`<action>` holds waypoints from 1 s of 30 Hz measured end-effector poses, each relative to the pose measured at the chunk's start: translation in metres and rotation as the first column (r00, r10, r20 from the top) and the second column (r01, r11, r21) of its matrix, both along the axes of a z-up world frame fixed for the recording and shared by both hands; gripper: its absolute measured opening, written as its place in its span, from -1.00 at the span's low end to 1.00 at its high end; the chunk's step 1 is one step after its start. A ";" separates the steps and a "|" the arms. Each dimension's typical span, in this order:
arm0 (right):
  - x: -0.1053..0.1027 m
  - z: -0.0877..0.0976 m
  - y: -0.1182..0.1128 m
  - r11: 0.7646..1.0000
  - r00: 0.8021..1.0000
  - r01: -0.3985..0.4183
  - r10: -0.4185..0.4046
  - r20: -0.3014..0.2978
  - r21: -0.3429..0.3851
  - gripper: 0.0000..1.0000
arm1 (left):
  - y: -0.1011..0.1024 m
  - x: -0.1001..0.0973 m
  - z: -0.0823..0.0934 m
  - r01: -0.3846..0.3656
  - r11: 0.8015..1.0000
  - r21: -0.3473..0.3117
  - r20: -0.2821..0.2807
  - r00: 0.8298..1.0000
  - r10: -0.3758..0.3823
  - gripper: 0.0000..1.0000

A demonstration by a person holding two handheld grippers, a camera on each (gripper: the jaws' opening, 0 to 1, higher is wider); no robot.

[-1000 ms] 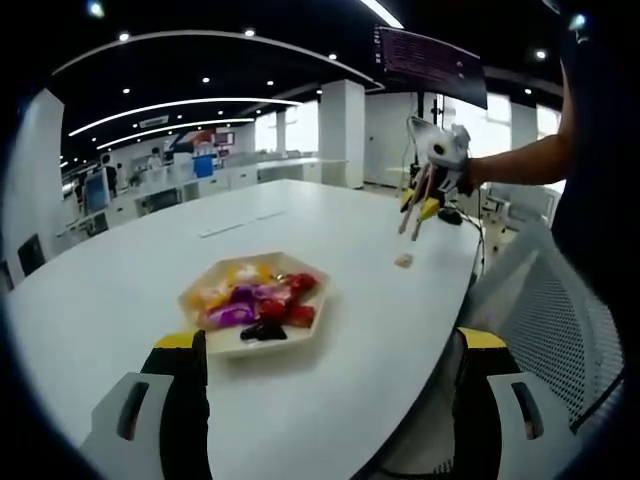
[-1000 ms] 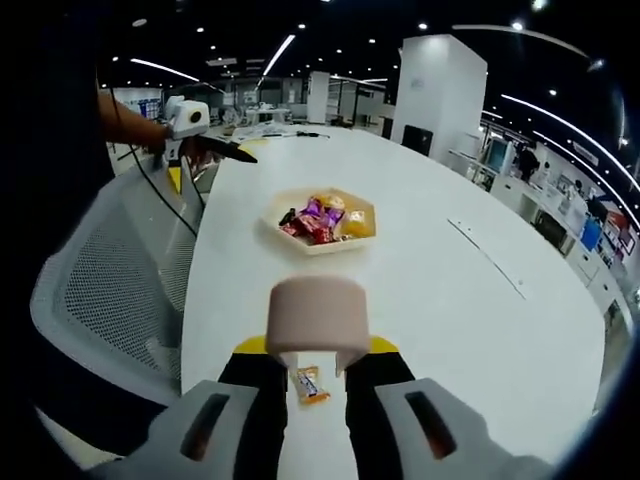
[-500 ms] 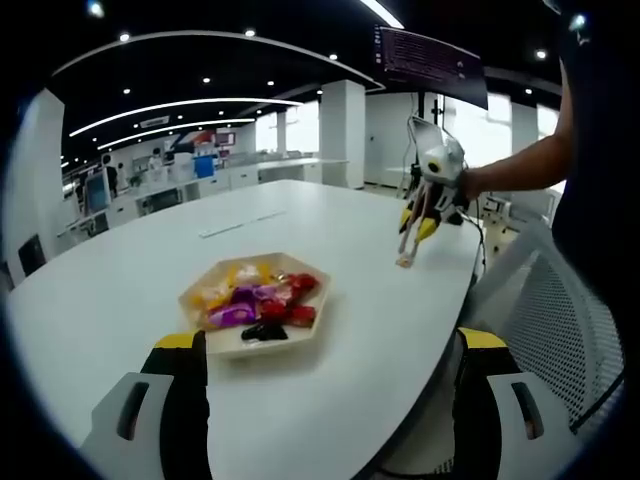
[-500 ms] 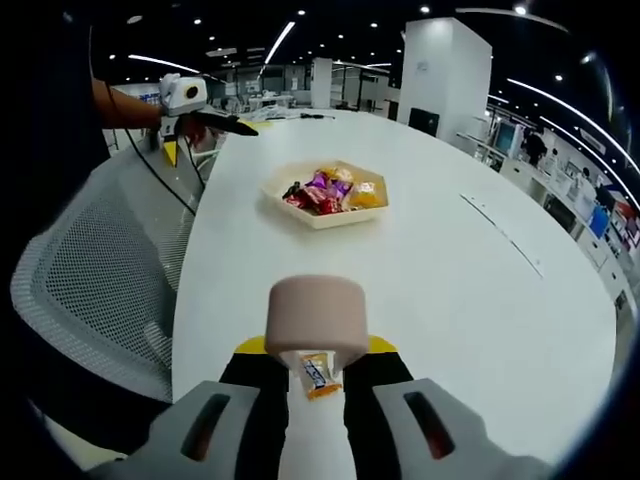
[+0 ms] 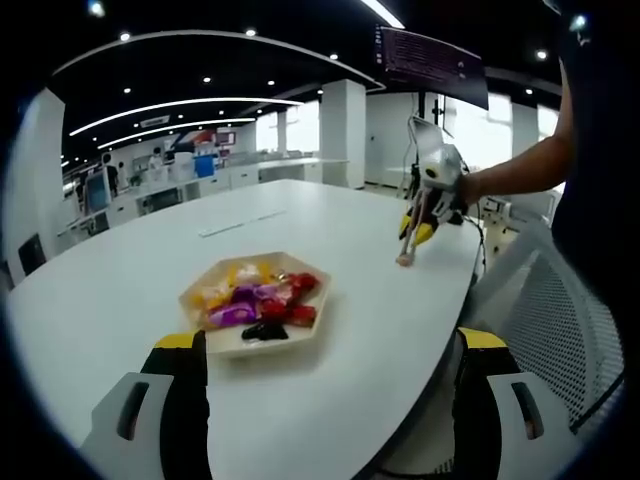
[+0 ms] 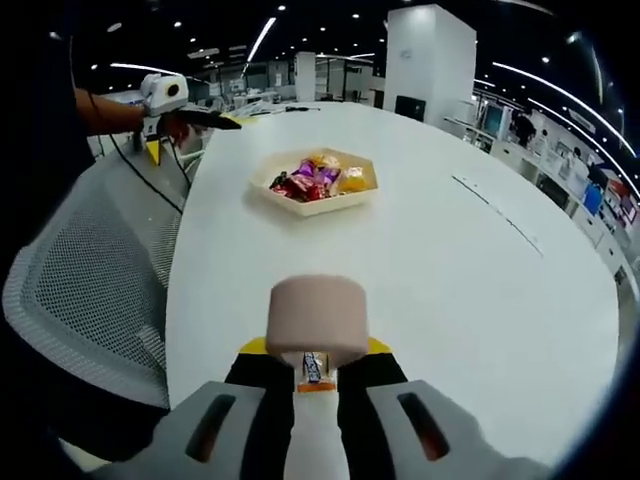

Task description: Place the target food into the container with the food tongs after gripping and lifting it, then release it inside without dropping or visibly crushing the food.

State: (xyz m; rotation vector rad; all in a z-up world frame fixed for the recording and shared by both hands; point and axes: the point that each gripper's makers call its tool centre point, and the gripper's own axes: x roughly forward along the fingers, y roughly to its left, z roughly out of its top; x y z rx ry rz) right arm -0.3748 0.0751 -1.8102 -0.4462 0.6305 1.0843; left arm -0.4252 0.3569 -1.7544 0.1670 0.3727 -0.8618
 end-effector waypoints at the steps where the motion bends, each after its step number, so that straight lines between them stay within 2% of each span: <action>1: 0.001 0.000 0.001 1.000 1.000 0.009 -0.009 -0.003 -0.004 -0.73 | 0.000 0.000 0.000 0.000 1.000 0.000 0.000 1.000 0.000 0.99; 3: 0.003 0.001 0.000 1.000 1.000 0.021 -0.021 0.003 -0.019 -0.74 | 0.000 0.000 0.001 0.000 1.000 0.002 0.000 1.000 0.000 0.99; 5: 0.005 0.004 -0.001 0.999 0.999 0.037 -0.038 -0.002 -0.006 -0.74 | 0.000 0.000 0.000 0.000 1.000 0.002 0.002 1.000 0.000 0.99; 7: 0.005 0.007 -0.001 0.998 0.998 0.056 -0.056 -0.033 0.012 -0.74 | 0.000 0.000 0.000 0.000 1.000 0.002 0.001 1.000 0.000 0.99; 9: 0.007 0.010 -0.002 0.998 0.997 0.066 -0.065 -0.029 0.007 -0.74 | 0.000 0.000 0.000 0.001 1.000 0.002 0.002 1.000 -0.001 0.99; 14: 0.015 0.026 -0.007 0.993 0.993 0.117 -0.116 -0.035 0.028 -0.73 | 0.000 0.000 0.001 0.001 1.000 -0.006 -0.001 1.000 -0.001 0.99; 16: 0.020 0.030 -0.008 0.991 0.991 0.132 -0.131 -0.016 0.036 -0.73 | -0.001 -0.001 0.002 0.001 1.000 -0.006 -0.001 1.000 -0.001 0.99; 17: 0.019 0.033 -0.006 0.990 0.991 0.132 -0.131 -0.031 0.052 -0.73 | -0.001 -0.001 0.002 0.002 1.000 -0.007 -0.001 1.000 -0.002 0.99; 24: 0.023 0.054 -0.002 0.992 0.993 0.120 -0.121 0.015 0.045 -0.72 | -0.001 -0.001 0.004 -0.001 1.000 -0.013 0.002 1.000 0.001 0.99; 30: 0.033 0.078 -0.008 0.988 0.988 0.143 -0.146 0.048 0.050 -0.72 | -0.001 -0.001 0.004 0.004 1.000 -0.022 0.002 1.000 -0.004 0.99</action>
